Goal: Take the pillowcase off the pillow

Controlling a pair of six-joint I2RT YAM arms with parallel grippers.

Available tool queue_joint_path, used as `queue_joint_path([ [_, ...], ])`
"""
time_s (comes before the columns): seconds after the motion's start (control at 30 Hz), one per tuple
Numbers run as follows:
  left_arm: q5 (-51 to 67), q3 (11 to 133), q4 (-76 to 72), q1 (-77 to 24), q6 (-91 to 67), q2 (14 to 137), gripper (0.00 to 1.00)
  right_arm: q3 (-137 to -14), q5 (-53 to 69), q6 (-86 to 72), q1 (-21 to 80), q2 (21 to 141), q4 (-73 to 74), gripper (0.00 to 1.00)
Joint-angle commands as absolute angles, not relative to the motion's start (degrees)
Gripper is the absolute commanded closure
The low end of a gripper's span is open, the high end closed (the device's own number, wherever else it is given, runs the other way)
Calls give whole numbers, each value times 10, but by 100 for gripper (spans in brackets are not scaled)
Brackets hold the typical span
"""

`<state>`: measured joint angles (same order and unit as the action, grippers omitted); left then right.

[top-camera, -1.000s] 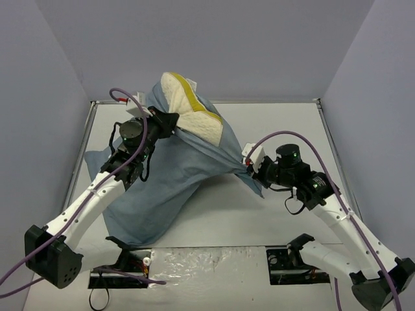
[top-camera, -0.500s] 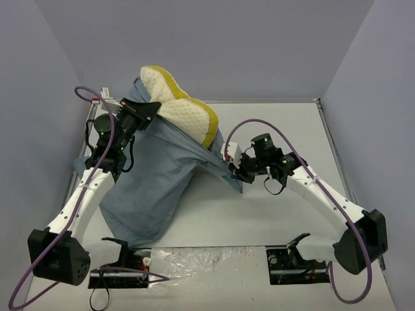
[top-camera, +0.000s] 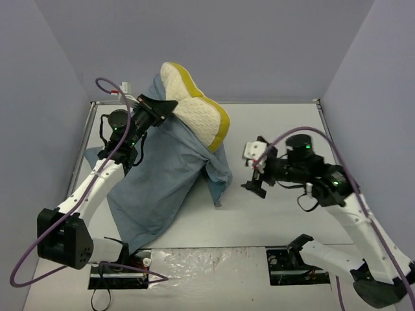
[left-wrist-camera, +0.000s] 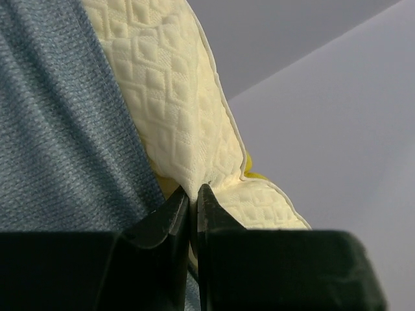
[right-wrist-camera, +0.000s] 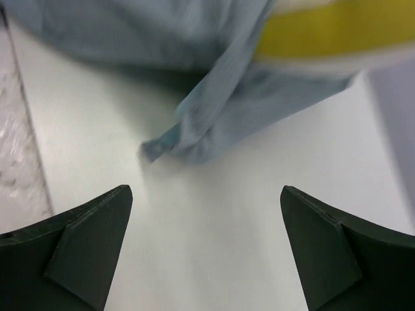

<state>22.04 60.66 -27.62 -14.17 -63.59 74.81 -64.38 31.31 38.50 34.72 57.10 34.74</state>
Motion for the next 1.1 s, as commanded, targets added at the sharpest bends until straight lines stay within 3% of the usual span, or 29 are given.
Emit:
queue_joint_path([
  [0.0,220,653,-358,-195,-573,760,98,-768,305,333,331,526,388,6],
  [0.1,200,652,-364,-248,-547,798,98,-819,282,244,289,543,354,5],
  [0.3,162,662,-373,-342,-499,866,98,-802,155,24,256,598,259,0],
  [0.5,165,682,-387,-380,-490,911,98,-755,96,-71,232,670,249,0],
  [0.87,193,699,-379,-393,-483,927,98,-666,237,-100,174,717,222,1],
  [0.93,200,703,-383,-400,-484,930,98,-665,279,-98,157,736,215,8],
  [1.07,227,718,-378,-411,-475,932,98,-669,496,-69,101,785,209,44],
])
